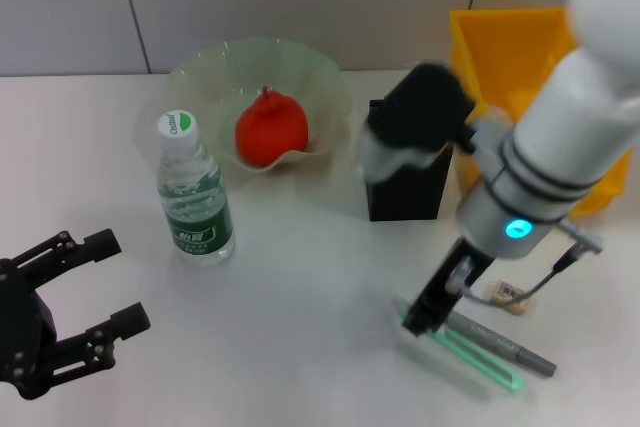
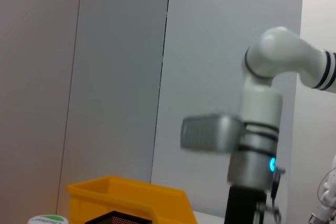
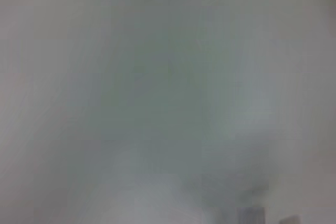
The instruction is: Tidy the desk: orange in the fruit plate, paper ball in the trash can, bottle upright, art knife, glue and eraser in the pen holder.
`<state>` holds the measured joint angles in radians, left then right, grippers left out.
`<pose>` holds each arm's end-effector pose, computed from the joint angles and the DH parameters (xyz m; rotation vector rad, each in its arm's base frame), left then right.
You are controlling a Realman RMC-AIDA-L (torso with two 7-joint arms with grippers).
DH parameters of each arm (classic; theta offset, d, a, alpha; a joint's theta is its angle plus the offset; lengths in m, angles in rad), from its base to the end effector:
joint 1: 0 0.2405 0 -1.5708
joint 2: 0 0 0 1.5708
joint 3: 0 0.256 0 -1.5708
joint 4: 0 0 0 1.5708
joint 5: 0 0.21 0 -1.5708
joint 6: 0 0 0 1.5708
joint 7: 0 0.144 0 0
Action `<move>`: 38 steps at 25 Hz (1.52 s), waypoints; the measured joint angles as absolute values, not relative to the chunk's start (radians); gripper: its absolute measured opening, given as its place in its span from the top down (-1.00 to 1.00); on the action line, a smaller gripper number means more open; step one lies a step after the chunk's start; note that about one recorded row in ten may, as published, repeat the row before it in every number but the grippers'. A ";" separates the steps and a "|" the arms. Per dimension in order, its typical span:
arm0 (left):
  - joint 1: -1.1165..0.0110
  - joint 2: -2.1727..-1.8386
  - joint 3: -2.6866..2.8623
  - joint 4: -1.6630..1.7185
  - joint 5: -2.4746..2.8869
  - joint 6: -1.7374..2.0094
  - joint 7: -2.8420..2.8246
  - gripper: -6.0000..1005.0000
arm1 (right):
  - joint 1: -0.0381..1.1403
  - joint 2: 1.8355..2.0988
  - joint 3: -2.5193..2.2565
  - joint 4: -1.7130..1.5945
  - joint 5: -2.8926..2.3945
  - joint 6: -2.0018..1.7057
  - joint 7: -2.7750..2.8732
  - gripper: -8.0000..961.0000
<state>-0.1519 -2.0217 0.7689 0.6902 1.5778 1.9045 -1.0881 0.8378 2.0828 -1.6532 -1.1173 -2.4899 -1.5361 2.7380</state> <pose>-0.3055 0.2181 0.0554 -2.5059 -0.3562 -1.1013 0.1312 0.3482 -0.0676 -2.7336 0.8754 -0.7376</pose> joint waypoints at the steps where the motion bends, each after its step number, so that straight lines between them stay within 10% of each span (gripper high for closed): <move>1: -0.152 -2.022 0.769 0.690 1.577 1.905 -1.088 -0.62 | 0.817 2.082 -1.623 -1.170 -2.495 -1.555 2.733 0.63; 14: -0.173 -2.039 0.735 0.690 1.574 1.900 -1.078 -0.62 | 0.500 2.084 -1.337 -1.697 -2.358 -1.378 2.472 0.63; 38: -0.183 -2.057 0.707 0.690 1.574 1.900 -1.075 -0.62 | 0.585 2.080 -1.352 -1.121 -1.958 -0.847 1.952 0.63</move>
